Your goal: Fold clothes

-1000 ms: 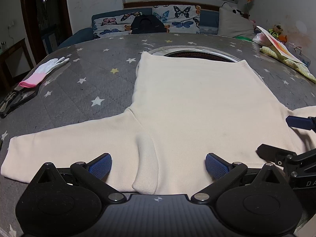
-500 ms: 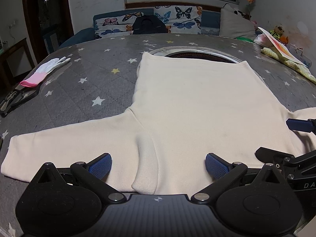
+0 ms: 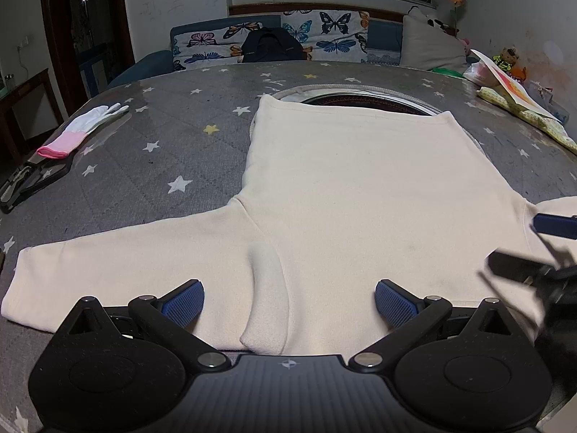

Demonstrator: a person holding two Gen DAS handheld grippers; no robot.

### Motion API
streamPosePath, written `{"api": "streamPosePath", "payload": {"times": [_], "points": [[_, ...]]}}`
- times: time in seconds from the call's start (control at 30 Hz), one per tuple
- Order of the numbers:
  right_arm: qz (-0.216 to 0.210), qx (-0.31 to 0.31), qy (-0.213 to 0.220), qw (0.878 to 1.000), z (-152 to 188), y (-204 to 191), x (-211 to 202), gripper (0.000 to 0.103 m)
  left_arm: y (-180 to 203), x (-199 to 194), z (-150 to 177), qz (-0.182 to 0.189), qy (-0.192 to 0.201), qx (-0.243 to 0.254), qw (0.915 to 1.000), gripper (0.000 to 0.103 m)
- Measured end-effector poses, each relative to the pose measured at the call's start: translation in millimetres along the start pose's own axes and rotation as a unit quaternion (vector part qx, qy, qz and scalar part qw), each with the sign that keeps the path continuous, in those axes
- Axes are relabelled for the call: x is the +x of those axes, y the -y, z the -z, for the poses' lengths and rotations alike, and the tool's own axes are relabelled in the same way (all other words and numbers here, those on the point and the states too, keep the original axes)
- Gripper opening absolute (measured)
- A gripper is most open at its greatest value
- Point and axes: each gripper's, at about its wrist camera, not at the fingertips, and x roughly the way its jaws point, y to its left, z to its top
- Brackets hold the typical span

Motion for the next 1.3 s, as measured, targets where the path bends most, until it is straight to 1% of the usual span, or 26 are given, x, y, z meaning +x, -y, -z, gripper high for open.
{"api": "streamPosePath", "payload": {"times": [0.1, 0.17, 0.27, 0.3, 0.37, 0.4, 0.47, 0.5, 0.57, 0.6, 0.63, 0.7, 0.73, 0.8, 0.87, 0.9, 0.93, 0.97, 1.0, 1.07, 1.1, 1.2, 1.3], "points": [[0.028, 0.021, 0.009, 0.999, -0.1, 22.7, -11.0, 0.092, 0.9, -0.5, -0.4, -0.001, 0.0, 0.001, 1.0, 0.103], [0.053, 0.038, 0.014, 0.998, 1.8, 41.4, -19.1, 0.089, 2.7, -1.6, -0.9, 0.001, 0.002, 0.004, 1.0, 0.103], [0.095, 0.068, 0.019, 0.993, 6.2, 71.4, -30.9, 0.082, 10.1, -4.6, -2.7, 0.012, 0.01, 0.015, 0.9998, 0.103], [0.113, 0.075, 0.02, 0.99, 8.2, 81.6, -34.7, 0.079, 13.1, -4.8, -3.4, 0.017, 0.011, 0.018, 0.9996, 0.103], [0.151, 0.088, 0.023, 0.984, 12.4, 101.7, -42.7, 0.077, 19.8, -4.7, -4.4, 0.028, 0.012, 0.027, 0.9992, 0.103], [0.17, 0.093, 0.025, 0.981, 14.5, 111.7, -46.8, 0.073, 23.6, -4.9, -4.9, 0.034, 0.013, 0.032, 0.9988, 0.103], [0.205, 0.103, 0.027, 0.973, 18.1, 131.3, -54.0, 0.072, 30.4, -5.3, -5.9, 0.041, 0.016, 0.043, 0.9981, 0.103], [0.218, 0.108, 0.028, 0.97, 19.3, 139.9, -56.4, 0.069, 33.2, -5.4, -6.4, 0.043, 0.017, 0.046, 0.9979, 0.103], [0.242, 0.121, 0.024, 0.963, 22.0, 160.0, -59.9, 0.067, 38.2, -5.5, -7.7, 0.046, 0.019, 0.05, 0.9975, 0.103], [0.249, 0.125, 0.021, 0.96, 23.5, 167.1, -60.6, 0.066, 40.5, -5.7, -8.5, 0.049, 0.02, 0.052, 0.9972, 0.103], [0.255, 0.127, 0.018, 0.959, 25.0, 173.1, -60.8, 0.063, 43.0, -6.3, -9.2, 0.053, 0.022, 0.055, 0.9968, 0.103], [0.254, 0.133, 0.011, 0.958, 27.4, 183.4, -58.7, 0.058, 47.9, -8.0, -10.3, 0.062, 0.026, 0.062, 0.9958, 0.103], [0.25, 0.139, 0.007, 0.958, 28.9, 186.6, -56.9, 0.05, 51.0, -8.8, -10.8, 0.067, 0.028, 0.066, 0.9952, 0.103], [0.24, 0.149, 0.006, 0.959, 31.6, 190.4, -56.1, 0.048, 57.7, -10.3, -11.6, 0.076, 0.03, 0.075, 0.9938, 0.103], [0.235, 0.152, 0.009, 0.96, 33.0, 189.8, -58.4, 0.042, 64.8, -11.3, -11.7, 0.081, 0.033, 0.085, 0.9926, 0.103], [0.232, 0.153, 0.01, 0.96, 33.5, 189.1, -59.0, 0.037, 67.6, -11.3, -12.2, 0.084, 0.033, 0.088, 0.992, 0.103], [0.229, 0.154, 0.01, 0.961, 33.8, 188.0, -59.2, 0.029, 70.5, -11.2, -12.6, 0.088, 0.033, 0.091, 0.9914, 0.103], [0.224, 0.154, 0.01, 0.962, 34.0, 186.9, -60.1, 0.025, 73.6, -11.2, -12.8, 0.092, 0.033, 0.094, 0.9907, 0.103], [0.219, 0.154, 0.01, 0.963, 33.5, 184.6, -61.1, 0.018, 76.8, -11.2, -12.8, 0.095, 0.033, 0.098, 0.9901, 0.103], [0.208, 0.162, 0.016, 0.965, 31.5, 181.5, -65.7, 0.013, 82.4, -10.0, -12.3, 0.1, 0.032, 0.103, 0.9891, 0.103], [0.202, 0.166, 0.02, 0.965, 30.3, 180.3, -68.5, 0.009, 84.8, -9.2, -12.0, 0.101, 0.031, 0.106, 0.9888, 0.103], [0.169, 0.178, 0.044, 0.969, 21.4, 170.8, -82.0, 0.007, 86.5, -7.3, -10.2, 0.102, 0.029, 0.109, 0.9884, 0.103], [0.109, 0.179, 0.079, 0.975, 1.9, 150.1, -99.7, 0.007, 80.4, -5.8, -9.7, 0.096, 0.027, 0.103, 0.9897, 0.103]]}}
